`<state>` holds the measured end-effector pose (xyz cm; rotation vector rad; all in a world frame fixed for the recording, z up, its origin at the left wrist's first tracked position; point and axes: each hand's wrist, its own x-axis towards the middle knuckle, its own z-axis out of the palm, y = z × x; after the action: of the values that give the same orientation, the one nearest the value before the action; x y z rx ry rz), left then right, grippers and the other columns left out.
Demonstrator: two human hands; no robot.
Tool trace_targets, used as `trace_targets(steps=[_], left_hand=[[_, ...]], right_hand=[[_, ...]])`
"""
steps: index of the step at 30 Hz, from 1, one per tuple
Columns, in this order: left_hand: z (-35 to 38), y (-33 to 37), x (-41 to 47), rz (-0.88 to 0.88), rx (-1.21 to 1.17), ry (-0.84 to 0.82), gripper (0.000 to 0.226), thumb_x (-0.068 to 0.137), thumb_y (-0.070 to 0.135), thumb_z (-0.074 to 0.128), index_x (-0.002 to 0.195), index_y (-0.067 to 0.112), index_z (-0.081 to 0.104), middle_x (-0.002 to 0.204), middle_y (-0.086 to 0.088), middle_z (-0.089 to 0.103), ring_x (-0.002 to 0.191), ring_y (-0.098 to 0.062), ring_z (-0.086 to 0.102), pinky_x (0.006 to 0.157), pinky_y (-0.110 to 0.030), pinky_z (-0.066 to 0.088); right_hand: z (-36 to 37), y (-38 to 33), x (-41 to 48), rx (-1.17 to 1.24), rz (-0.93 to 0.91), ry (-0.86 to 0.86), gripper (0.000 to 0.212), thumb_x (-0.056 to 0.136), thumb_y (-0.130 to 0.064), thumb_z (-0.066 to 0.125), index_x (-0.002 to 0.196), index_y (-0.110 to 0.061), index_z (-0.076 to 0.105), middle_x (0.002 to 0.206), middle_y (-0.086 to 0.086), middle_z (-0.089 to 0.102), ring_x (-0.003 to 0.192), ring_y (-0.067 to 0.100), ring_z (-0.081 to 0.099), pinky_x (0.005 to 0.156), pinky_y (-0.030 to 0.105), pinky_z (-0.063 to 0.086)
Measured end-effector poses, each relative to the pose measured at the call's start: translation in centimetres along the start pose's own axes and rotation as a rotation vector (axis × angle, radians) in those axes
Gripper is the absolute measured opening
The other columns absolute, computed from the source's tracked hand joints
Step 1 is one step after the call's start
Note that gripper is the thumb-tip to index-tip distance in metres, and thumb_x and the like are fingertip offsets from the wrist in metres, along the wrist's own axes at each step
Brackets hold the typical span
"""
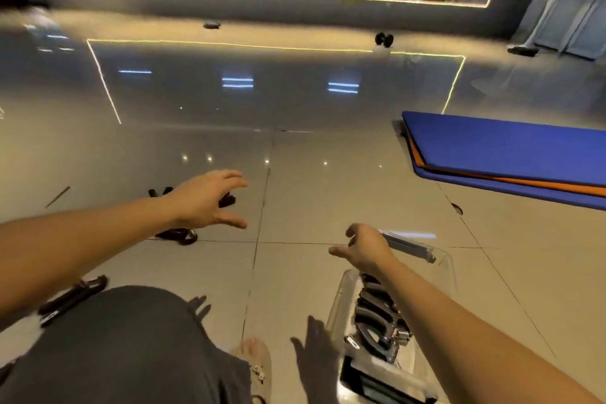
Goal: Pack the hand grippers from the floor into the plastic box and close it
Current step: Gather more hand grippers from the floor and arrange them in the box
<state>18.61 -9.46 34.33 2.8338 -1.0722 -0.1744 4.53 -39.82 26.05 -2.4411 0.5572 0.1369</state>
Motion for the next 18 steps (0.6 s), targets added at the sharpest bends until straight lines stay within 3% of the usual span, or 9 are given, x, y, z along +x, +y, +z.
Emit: trace_targets(steps=[4, 6, 11, 18], left_hand=[[-2.3, -4.0, -4.5, -0.173, -0.077, 0.127, 0.072, 0.082, 0.052, 0.075, 0.141, 0.016, 0.054, 0.143, 0.001, 0.048, 0.121, -0.019, 0.051, 0.097, -0.027, 0.041], [-1.3, -6.4, -6.4, -0.258, -0.08, 0.181, 0.056, 0.087, 0.043, 0.074, 0.135, 0.019, 0.058, 0.137, 0.003, 0.052, 0.107, -0.015, 0.054, 0.086, -0.027, 0.043], [4.9, -13.1, -9.5, -0.491, -0.238, 0.265, 0.047, 0.088, 0.043, 0.072, 0.129, 0.023, 0.061, 0.13, 0.005, 0.055, 0.109, -0.018, 0.058, 0.087, -0.035, 0.048], [11.6, -20.8, -7.3, -0.532, -0.26, 0.155, 0.062, 0.086, 0.05, 0.072, 0.14, 0.026, 0.052, 0.145, 0.005, 0.049, 0.127, -0.017, 0.051, 0.103, -0.037, 0.045]], right_hand=[[0.5, -6.7, 0.5, 0.016, -0.186, -0.046, 0.064, 0.086, -0.051, 0.074, 0.131, -0.008, 0.06, 0.117, 0.009, 0.07, 0.098, 0.027, 0.069, 0.09, 0.043, 0.056], [1.9, -9.6, 1.3, 0.012, -0.272, -0.077, 0.058, 0.09, -0.046, 0.071, 0.131, -0.008, 0.06, 0.118, 0.009, 0.069, 0.098, 0.025, 0.069, 0.09, 0.042, 0.057], [8.7, -15.6, 5.6, -0.05, -0.39, -0.218, 0.048, 0.096, -0.04, 0.065, 0.132, -0.01, 0.058, 0.125, 0.007, 0.065, 0.108, 0.022, 0.064, 0.096, 0.039, 0.055], [16.4, -19.5, 13.0, -0.13, -0.42, -0.277, 0.048, 0.096, -0.043, 0.064, 0.132, -0.011, 0.06, 0.123, 0.006, 0.066, 0.109, 0.022, 0.062, 0.097, 0.043, 0.054]])
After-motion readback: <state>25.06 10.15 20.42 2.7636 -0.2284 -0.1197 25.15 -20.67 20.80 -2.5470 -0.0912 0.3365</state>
